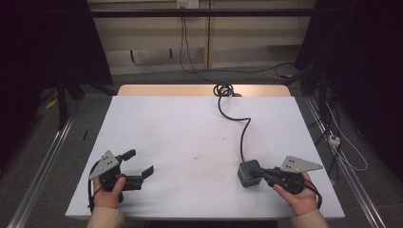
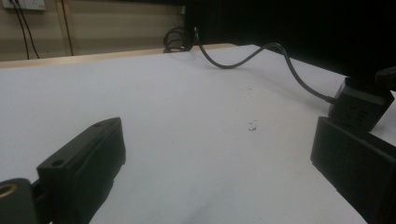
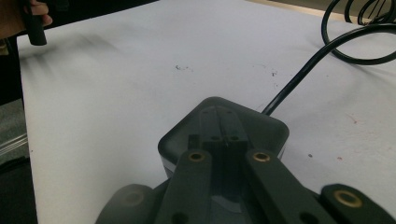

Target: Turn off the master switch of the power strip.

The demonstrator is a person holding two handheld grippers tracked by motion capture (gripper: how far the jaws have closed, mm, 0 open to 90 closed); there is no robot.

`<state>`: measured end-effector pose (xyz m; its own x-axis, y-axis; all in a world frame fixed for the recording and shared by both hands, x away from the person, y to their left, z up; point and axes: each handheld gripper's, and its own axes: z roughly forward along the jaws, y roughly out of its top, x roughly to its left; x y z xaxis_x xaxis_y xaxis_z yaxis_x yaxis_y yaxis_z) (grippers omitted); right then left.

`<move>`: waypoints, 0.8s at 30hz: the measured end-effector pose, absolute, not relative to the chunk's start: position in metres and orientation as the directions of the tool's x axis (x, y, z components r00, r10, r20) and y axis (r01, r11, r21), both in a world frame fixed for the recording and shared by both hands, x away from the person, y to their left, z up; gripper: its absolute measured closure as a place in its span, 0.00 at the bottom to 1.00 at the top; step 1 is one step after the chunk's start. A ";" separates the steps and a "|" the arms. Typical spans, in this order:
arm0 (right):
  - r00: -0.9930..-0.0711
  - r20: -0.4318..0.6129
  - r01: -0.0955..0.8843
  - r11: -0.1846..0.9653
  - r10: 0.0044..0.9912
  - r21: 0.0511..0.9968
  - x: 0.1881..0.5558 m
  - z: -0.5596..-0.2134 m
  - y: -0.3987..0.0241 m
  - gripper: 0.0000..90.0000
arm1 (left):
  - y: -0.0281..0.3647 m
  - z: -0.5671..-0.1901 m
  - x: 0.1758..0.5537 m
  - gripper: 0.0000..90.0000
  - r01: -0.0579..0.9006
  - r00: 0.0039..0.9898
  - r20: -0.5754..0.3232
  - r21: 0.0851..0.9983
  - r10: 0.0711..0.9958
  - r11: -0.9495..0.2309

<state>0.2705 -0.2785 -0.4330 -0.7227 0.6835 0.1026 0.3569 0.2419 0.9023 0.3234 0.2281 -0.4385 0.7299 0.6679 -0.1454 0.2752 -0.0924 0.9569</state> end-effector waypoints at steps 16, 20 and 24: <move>-0.718 0.100 0.365 0.251 0.688 0.896 0.270 -0.431 -0.277 1.00 | 0.228 -0.438 0.323 0.03 0.275 0.729 -0.147 0.957 0.668 -0.089; -0.718 0.102 0.369 0.252 0.689 0.895 0.271 -0.431 -0.277 1.00 | 0.228 -0.438 0.323 0.03 0.276 0.728 -0.150 0.957 0.669 -0.086; -0.718 0.096 0.369 0.259 0.690 0.893 0.270 -0.430 -0.276 1.00 | 0.228 -0.438 0.323 0.03 0.275 0.728 -0.148 0.957 0.669 -0.088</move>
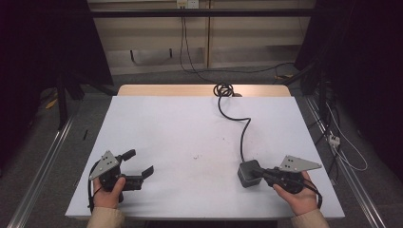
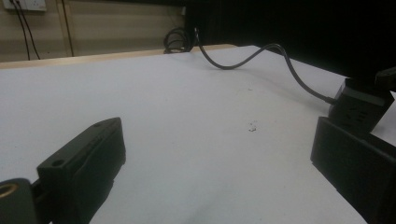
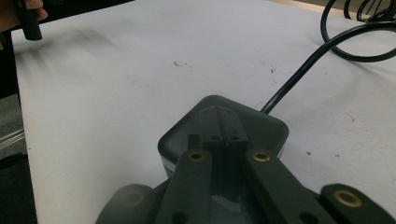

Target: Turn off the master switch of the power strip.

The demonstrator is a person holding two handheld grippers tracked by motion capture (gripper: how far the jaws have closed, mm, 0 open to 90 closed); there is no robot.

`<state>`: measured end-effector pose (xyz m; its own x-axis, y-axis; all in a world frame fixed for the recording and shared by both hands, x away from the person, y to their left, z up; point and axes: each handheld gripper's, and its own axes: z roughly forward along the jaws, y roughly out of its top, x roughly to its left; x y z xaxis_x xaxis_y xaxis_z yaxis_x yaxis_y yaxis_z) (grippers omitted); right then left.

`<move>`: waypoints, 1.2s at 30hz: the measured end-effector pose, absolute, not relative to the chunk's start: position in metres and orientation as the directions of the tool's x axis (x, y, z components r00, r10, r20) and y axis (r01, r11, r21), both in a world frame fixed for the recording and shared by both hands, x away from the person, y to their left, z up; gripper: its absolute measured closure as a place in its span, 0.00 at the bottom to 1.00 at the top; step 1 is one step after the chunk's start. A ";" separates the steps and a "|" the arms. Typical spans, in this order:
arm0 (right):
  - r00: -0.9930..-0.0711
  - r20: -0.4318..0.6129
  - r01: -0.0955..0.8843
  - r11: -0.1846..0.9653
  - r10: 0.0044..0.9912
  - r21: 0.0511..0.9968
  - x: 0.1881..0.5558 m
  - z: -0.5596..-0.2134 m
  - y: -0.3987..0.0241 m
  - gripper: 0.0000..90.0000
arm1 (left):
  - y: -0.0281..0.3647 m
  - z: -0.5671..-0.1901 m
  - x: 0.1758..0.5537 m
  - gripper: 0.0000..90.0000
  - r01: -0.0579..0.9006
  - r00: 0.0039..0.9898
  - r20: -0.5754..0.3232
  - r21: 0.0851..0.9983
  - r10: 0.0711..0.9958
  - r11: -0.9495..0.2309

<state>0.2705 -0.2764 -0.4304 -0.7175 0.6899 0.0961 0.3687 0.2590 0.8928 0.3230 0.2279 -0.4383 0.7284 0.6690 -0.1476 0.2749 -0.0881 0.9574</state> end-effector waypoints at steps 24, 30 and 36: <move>-0.719 0.073 0.371 0.292 0.692 0.882 0.270 -0.428 -0.274 1.00 | 0.228 -0.438 0.323 0.03 0.275 0.727 -0.153 0.958 0.669 -0.081; -0.719 0.071 0.365 0.289 0.691 0.885 0.270 -0.429 -0.274 1.00 | 0.228 -0.438 0.323 0.03 0.275 0.727 -0.151 0.958 0.670 -0.083; -0.718 0.076 0.365 0.281 0.692 0.887 0.270 -0.429 -0.275 1.00 | 0.228 -0.439 0.324 0.03 0.274 0.730 -0.146 0.957 0.668 -0.091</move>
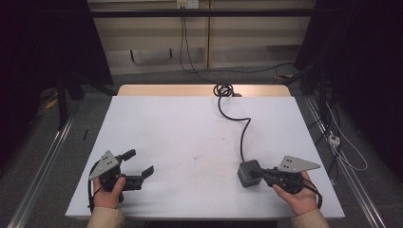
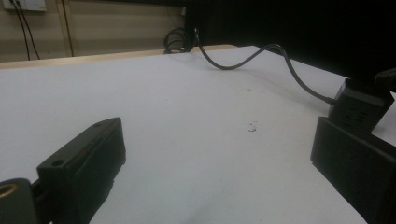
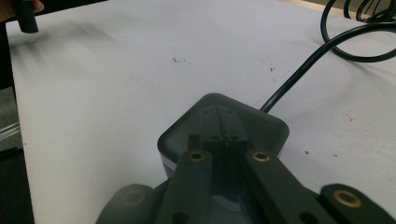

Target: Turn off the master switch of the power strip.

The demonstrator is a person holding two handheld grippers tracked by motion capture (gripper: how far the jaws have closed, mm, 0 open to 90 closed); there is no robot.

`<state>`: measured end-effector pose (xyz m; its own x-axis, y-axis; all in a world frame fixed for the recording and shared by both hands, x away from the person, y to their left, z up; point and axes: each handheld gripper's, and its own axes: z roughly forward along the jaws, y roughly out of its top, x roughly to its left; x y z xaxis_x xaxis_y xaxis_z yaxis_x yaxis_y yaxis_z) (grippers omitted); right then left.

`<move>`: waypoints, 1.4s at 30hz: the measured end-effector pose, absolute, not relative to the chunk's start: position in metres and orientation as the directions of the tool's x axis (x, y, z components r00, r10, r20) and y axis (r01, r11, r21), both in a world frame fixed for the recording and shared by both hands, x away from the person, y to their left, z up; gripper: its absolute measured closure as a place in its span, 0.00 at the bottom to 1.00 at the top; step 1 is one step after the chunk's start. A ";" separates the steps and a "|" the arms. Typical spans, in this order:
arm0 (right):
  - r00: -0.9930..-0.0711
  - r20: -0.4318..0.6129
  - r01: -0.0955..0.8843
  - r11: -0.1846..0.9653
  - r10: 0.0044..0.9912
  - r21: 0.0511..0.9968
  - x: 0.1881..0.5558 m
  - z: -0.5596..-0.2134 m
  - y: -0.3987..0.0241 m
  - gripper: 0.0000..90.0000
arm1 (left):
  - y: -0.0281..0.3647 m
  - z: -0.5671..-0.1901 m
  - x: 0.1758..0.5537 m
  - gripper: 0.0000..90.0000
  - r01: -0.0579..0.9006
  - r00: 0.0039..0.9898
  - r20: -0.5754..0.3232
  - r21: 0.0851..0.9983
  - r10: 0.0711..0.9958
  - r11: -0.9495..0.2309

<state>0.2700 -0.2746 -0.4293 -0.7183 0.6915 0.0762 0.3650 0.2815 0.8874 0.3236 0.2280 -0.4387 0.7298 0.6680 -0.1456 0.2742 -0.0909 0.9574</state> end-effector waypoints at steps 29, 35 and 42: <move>-0.718 0.085 0.364 0.267 0.691 0.892 0.270 -0.430 -0.276 1.00 | 0.228 -0.438 0.324 0.03 0.272 0.729 -0.150 0.959 0.668 -0.082; -0.701 0.077 0.351 0.250 0.708 0.902 0.271 -0.430 -0.279 1.00 | 0.229 -0.438 0.324 0.03 0.274 0.727 -0.150 0.958 0.670 -0.084; -0.690 0.084 0.361 0.242 0.719 0.901 0.272 -0.432 -0.286 1.00 | 0.229 -0.438 0.324 0.03 0.274 0.728 -0.152 0.958 0.669 -0.080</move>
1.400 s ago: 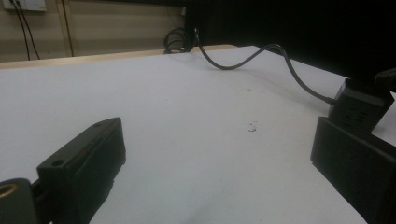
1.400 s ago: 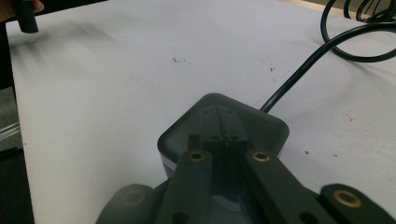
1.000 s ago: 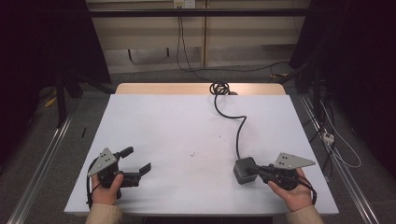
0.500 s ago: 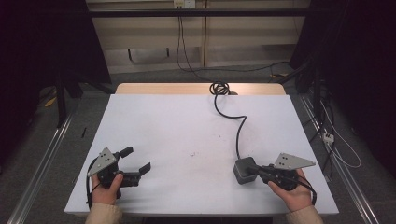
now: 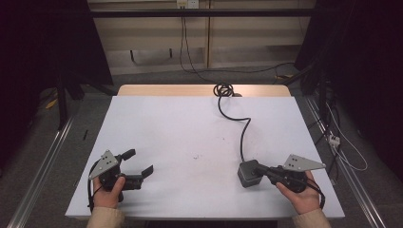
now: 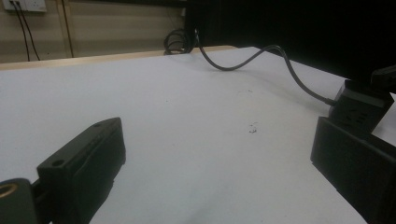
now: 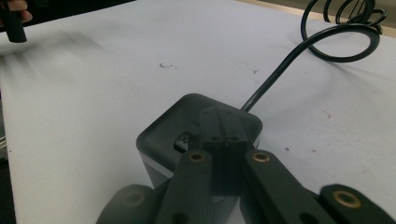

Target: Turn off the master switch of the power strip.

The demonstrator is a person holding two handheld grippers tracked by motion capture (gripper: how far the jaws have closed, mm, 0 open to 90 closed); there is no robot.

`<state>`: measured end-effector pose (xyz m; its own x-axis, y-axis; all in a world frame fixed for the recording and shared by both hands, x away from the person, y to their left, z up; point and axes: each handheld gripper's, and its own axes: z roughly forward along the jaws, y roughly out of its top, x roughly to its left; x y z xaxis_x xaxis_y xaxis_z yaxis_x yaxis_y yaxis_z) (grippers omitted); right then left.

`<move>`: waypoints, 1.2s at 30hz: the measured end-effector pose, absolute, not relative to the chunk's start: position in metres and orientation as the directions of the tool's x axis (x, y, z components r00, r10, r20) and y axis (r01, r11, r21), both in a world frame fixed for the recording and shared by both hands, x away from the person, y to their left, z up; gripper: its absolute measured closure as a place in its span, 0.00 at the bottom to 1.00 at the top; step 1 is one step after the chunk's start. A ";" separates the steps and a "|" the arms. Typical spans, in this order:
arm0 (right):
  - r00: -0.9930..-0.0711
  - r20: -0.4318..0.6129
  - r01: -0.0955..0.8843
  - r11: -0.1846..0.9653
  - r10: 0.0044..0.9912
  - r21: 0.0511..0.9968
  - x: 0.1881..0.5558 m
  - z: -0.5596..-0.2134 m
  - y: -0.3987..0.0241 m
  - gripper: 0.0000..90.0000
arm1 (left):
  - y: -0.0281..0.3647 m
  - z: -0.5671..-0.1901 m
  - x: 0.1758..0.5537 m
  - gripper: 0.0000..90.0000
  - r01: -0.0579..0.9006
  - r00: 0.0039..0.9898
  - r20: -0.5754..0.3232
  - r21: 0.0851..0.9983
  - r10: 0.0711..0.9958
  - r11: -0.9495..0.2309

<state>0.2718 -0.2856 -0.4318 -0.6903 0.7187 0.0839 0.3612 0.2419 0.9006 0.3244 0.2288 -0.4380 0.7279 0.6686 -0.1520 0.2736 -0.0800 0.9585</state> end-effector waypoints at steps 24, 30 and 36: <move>-0.702 0.130 0.325 0.153 0.701 0.933 0.273 -0.428 -0.275 0.82 | 0.231 -0.438 0.323 0.03 0.272 0.727 -0.147 0.959 0.670 -0.085; -0.703 0.121 0.322 0.162 0.701 0.933 0.273 -0.428 -0.272 0.77 | 0.231 -0.437 0.323 0.03 0.271 0.727 -0.147 0.959 0.670 -0.084; -0.689 0.134 0.329 0.142 0.712 0.934 0.274 -0.428 -0.272 0.67 | 0.231 -0.438 0.323 0.03 0.272 0.728 -0.147 0.959 0.670 -0.085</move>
<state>0.2736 -0.2717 -0.4280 -0.6889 0.7123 0.1343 0.3291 0.1423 0.9335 0.3232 0.2308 -0.4376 0.7280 0.6696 -0.1473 0.2721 -0.0850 0.9585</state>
